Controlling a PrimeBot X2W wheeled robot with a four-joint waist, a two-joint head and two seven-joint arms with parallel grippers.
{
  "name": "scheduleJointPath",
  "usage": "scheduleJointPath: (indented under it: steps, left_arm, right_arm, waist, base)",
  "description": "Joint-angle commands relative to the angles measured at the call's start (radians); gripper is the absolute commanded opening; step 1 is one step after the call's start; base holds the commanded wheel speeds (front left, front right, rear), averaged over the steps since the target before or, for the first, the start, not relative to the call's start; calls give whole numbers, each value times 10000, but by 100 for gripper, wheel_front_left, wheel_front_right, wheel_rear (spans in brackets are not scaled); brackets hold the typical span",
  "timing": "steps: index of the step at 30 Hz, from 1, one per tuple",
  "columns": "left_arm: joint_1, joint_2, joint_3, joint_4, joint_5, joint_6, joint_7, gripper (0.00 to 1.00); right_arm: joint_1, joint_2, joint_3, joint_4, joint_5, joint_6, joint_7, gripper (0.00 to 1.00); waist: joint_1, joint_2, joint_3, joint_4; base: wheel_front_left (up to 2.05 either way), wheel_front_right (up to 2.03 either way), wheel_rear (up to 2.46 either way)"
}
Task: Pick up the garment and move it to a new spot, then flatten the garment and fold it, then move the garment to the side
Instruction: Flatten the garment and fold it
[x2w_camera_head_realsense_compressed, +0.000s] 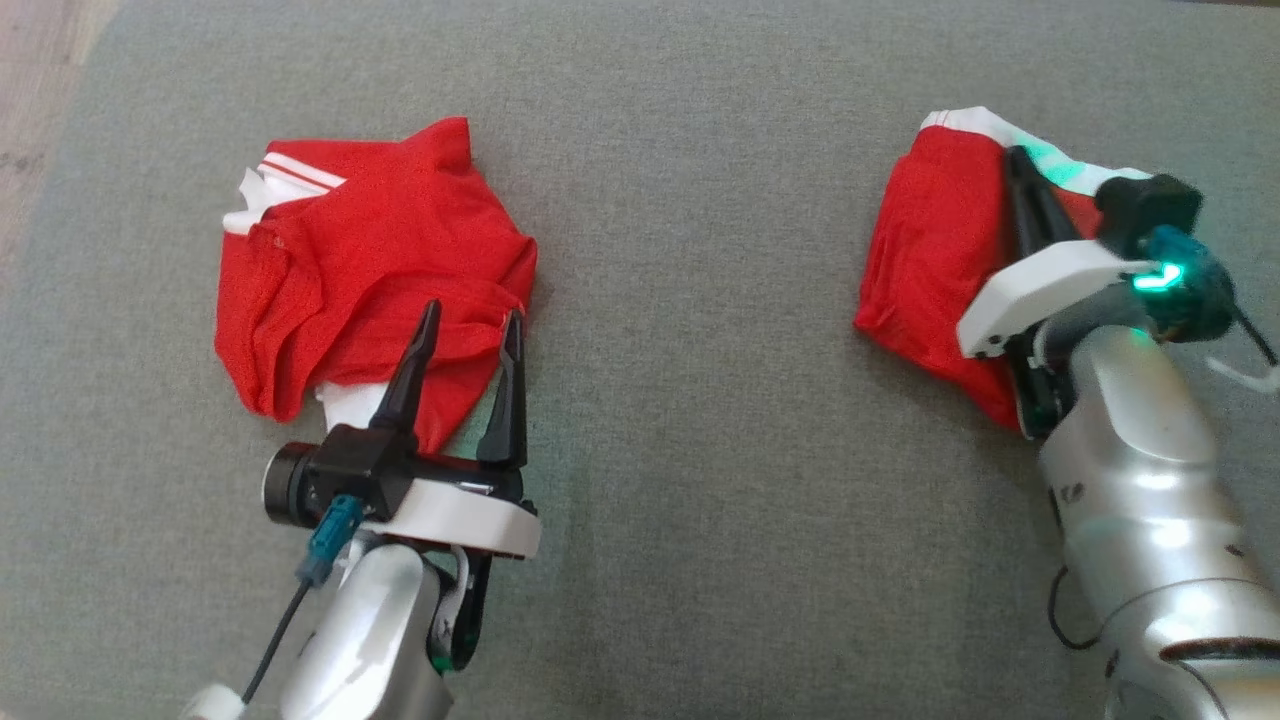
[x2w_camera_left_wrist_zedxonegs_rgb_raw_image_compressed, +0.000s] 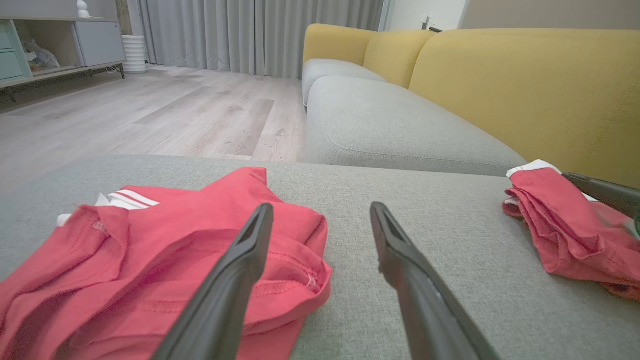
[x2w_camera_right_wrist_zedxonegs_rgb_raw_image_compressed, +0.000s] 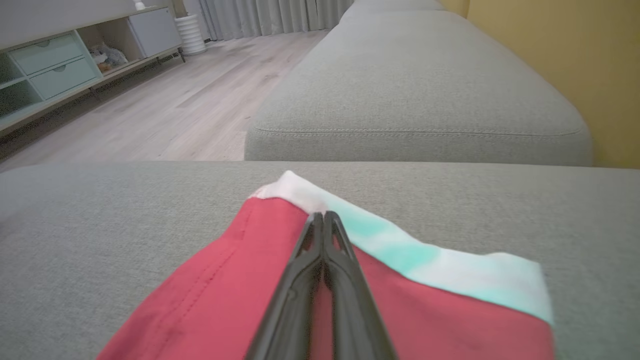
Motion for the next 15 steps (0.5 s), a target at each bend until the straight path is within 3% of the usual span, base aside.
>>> scheduleJointPath:
  steps: [1, 10, 15]
  left_arm:
    - [-287, 45, 216, -313, -70, 46, -93, 100]
    - [-425, 44, 47, -339, -195, 80, -93, 100]
    - [-418, 44, 70, -277, -207, 103, -93, 100]
  right_arm:
    - [-298, 93, 485, -61, 109, -7, -104, 0]
    - [-674, 93, 1817, 962, 546, -7, 241, 0]
    - [-437, 93, 3292, 1108, 1281, -7, 407, 0]
  waist:
    - [1, 0, 39, 25]
    - [1, 0, 280, 217]
    - [1, 0, 214, 206]
  base:
    - [0, 0, 0]
    - [0, 0, 0]
    - [0, 0, 0]
